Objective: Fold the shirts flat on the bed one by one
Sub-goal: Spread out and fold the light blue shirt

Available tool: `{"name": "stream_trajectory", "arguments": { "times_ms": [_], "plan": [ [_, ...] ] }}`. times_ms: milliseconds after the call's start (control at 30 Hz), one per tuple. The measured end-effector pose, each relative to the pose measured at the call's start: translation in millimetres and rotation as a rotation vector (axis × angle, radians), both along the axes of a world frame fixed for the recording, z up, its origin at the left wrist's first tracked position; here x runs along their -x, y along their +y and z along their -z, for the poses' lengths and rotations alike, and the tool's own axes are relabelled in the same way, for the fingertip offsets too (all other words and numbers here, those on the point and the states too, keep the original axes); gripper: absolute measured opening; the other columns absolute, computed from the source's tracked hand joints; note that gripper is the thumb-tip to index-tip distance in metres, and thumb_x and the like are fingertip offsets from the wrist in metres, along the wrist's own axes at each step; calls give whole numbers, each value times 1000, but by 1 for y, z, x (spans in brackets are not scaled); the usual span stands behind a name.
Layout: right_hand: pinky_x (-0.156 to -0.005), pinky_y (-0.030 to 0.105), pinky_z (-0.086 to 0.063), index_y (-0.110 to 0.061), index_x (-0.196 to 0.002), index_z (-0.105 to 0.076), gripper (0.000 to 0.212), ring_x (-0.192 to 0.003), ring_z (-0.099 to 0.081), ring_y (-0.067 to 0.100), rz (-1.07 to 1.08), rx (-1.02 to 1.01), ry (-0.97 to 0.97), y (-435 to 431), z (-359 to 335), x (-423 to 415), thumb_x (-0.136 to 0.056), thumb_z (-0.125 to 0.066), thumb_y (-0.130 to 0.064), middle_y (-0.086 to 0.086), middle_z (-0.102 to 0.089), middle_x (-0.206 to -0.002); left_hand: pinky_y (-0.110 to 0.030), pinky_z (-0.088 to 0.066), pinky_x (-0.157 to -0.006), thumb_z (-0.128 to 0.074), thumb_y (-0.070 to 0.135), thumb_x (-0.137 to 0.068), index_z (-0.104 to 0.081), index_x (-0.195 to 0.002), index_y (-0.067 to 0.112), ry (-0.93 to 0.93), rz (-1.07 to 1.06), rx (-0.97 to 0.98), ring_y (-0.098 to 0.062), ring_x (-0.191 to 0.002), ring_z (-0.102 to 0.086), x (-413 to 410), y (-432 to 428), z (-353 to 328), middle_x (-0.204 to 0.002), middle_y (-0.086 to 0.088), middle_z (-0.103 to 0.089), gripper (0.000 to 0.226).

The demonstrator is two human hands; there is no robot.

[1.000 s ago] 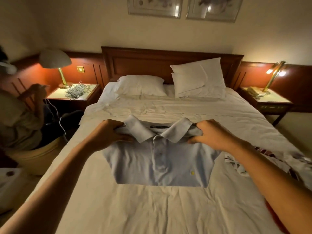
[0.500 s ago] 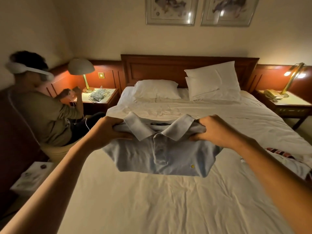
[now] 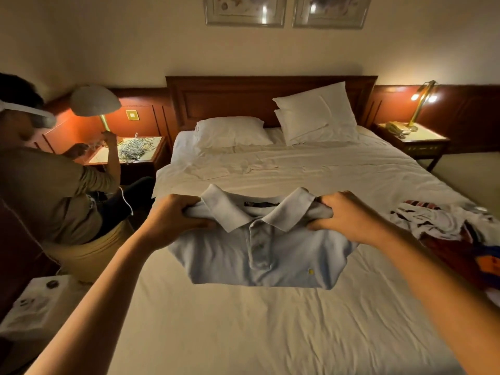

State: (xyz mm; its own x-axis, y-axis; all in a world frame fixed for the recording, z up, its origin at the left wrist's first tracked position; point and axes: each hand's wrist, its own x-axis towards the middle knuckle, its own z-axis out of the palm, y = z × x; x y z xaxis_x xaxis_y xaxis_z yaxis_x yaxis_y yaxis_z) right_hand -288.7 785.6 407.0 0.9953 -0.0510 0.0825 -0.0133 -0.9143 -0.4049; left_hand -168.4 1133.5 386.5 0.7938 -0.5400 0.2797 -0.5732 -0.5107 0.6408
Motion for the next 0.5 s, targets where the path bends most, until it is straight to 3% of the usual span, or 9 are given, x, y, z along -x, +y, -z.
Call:
{"name": "stream_trajectory", "arguments": {
  "times_ms": [133, 200, 267, 367, 500],
  "plan": [
    [-63, 33, -48, -16, -76, -64, 25, -72, -65, 18, 126, -27, 0, 39, 17, 22, -72, -84, -31, 1, -67, -72, -52, -51, -78, -86, 40, -71, -76, -88, 12, 35, 106, 14, -35, -86, -65, -13, 22, 11, -85, -12, -73, 35],
    [-54, 26, -42, -20, -69, -57, 29, -65, -62, 17, 208, -48, -9, 51, 28, 38, -72, -84, -29, -3, -62, -65, -47, -51, -75, -84, 45, -70, -75, -86, 15, 46, 156, 11, -29, -79, -64, -14, 24, 14, -82, -8, -72, 35],
    [-53, 29, -42, -24, -66, -51, 33, -61, -59, 17, 286, -95, 1, 60, 40, 58, -73, -83, -29, -5, -59, -61, -45, -49, -71, -86, 43, -70, -75, -82, 14, 64, 188, 2, -17, -68, -55, -14, 19, 20, -79, -9, -70, 33],
    [-55, 36, -45, -25, -65, -50, 34, -61, -59, 17, 396, -160, 5, 64, 59, 97, -75, -82, -29, -4, -59, -61, -41, -46, -66, -88, 37, -71, -73, -80, 11, 106, 250, -36, -10, -66, -42, -8, 0, 35, -76, -15, -67, 32],
    [-53, 33, -43, -17, -68, -54, 33, -62, -59, 21, 553, -198, 22, 60, 76, 165, -78, -82, -31, 0, -60, -63, -42, -49, -71, -87, 36, -72, -75, -85, 15, 183, 421, -91, -7, -70, -45, 16, -46, 49, -83, -14, -70, 28]
  ]
}}
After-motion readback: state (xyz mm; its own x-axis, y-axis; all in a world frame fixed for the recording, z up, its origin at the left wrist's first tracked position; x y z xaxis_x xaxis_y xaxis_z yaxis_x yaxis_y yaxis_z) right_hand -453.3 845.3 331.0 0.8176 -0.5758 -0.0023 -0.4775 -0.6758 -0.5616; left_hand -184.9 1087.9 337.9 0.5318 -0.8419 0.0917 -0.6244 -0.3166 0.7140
